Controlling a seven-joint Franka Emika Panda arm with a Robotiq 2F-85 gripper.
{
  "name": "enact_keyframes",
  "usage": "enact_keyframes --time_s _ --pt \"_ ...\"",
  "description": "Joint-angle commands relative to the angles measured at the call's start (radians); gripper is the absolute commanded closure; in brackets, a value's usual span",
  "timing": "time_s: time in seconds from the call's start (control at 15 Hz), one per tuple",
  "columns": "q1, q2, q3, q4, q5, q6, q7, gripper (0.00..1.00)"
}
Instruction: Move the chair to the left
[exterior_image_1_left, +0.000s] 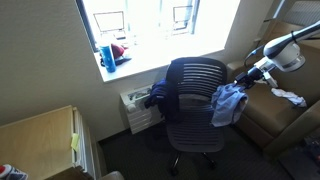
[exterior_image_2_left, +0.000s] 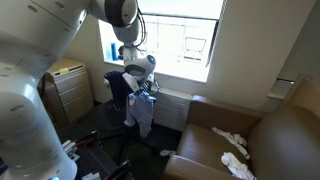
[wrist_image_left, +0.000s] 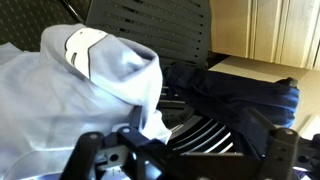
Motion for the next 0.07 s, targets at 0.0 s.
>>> enact_keyframes --time_s 0.0 --pt "0.014 -0.003 -0.014 0.004 0.011 -0.008 -0.004 0.0"
